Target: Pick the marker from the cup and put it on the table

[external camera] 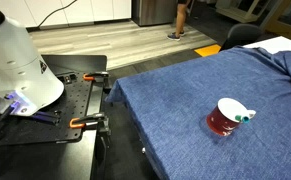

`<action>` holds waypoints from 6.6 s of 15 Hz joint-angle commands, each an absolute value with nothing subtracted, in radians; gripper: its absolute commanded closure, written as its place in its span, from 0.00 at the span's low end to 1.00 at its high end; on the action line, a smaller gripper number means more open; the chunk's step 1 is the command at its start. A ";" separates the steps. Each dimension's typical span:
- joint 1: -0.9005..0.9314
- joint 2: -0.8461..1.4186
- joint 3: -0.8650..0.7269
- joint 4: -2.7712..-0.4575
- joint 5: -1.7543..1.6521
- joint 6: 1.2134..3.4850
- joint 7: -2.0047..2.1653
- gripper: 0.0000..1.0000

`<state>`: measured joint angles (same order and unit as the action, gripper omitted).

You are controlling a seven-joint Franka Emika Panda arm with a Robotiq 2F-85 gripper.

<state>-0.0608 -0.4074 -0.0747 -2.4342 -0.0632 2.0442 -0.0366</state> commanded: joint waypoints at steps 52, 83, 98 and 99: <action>0.043 0.125 0.042 -2.182 -1.129 2.127 2.290 0.00; -0.006 0.479 -0.050 -1.956 -0.933 2.271 2.404 0.47; 0.005 0.577 -0.081 -1.847 -0.809 2.252 2.220 0.44; 0.006 0.584 -0.085 -1.840 -0.799 2.252 2.212 0.45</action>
<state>-0.0058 0.5564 -0.0616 -1.8780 -0.8391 2.2523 2.2573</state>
